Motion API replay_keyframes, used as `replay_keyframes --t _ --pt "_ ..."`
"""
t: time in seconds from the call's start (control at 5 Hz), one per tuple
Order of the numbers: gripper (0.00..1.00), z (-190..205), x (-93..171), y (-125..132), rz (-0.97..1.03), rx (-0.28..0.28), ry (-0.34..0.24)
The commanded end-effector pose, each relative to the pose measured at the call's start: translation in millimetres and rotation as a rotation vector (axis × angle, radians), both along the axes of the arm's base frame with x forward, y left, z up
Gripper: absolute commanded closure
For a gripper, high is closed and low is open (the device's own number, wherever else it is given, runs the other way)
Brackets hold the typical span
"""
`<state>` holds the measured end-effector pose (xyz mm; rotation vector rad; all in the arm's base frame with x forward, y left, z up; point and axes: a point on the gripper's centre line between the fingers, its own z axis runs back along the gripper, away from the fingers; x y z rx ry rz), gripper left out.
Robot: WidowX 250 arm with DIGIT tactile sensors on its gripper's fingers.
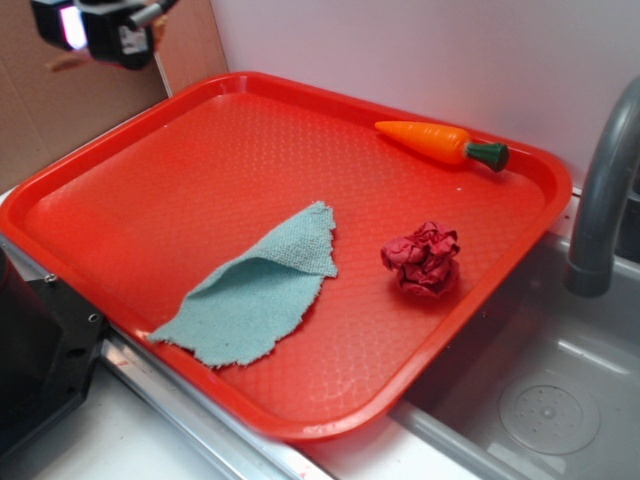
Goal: Grab the shell.
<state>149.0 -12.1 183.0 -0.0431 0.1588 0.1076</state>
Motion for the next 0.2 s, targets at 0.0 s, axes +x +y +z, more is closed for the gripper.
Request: replay_keyframes --t 0.0 --pt "1.0 17.3 -3.2 -7.0 0.028 0.113 -0.103"
